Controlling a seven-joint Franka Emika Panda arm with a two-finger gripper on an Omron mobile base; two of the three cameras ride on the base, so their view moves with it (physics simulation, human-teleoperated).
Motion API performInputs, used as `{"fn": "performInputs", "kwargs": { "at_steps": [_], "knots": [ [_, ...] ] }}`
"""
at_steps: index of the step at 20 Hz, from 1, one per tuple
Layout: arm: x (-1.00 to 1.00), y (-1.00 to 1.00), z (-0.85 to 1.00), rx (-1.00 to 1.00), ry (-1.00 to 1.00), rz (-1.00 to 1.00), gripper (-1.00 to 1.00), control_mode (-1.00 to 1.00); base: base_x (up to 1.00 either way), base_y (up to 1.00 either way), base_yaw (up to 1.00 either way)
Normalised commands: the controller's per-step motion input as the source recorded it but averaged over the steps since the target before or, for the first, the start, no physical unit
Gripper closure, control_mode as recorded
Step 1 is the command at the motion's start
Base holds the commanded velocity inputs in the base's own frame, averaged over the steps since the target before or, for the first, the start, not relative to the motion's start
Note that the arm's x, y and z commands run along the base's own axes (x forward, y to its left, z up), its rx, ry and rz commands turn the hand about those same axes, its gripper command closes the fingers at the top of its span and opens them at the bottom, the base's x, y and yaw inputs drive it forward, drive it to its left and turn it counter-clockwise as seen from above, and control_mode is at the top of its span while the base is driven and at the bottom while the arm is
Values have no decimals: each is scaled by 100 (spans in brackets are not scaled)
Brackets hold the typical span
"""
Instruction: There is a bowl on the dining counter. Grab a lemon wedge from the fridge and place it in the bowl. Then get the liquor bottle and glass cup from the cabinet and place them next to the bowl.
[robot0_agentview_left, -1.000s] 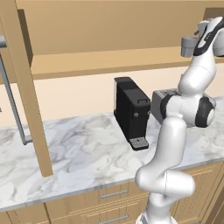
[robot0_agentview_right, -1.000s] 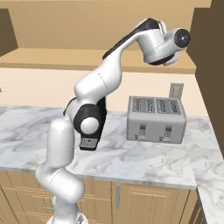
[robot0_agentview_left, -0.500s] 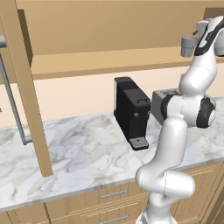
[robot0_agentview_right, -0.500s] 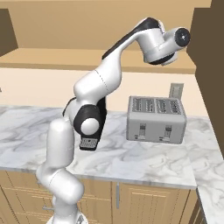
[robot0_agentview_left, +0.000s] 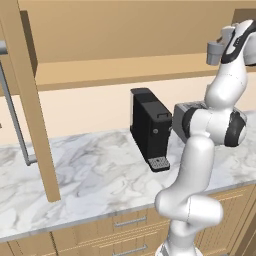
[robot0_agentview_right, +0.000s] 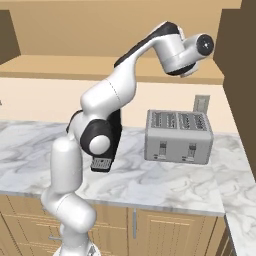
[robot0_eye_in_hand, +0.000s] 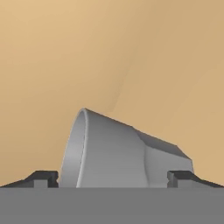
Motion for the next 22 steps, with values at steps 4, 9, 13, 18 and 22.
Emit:
{"fn": "performInputs", "kwargs": {
  "at_steps": [4,9,13,18,22],
  "knots": [
    [1,3,-22,0,0,0,-100,-100,0,0,0],
    [0,2,-23,0,0,0,100,-100,0,0,0],
    [0,5,-24,0,0,0,100,-100,0,0,0],
    [0,0,-18,0,0,0,100,-100,0,0,0],
    [-15,0,-13,0,0,0,100,-100,0,0,0]
  ]
}}
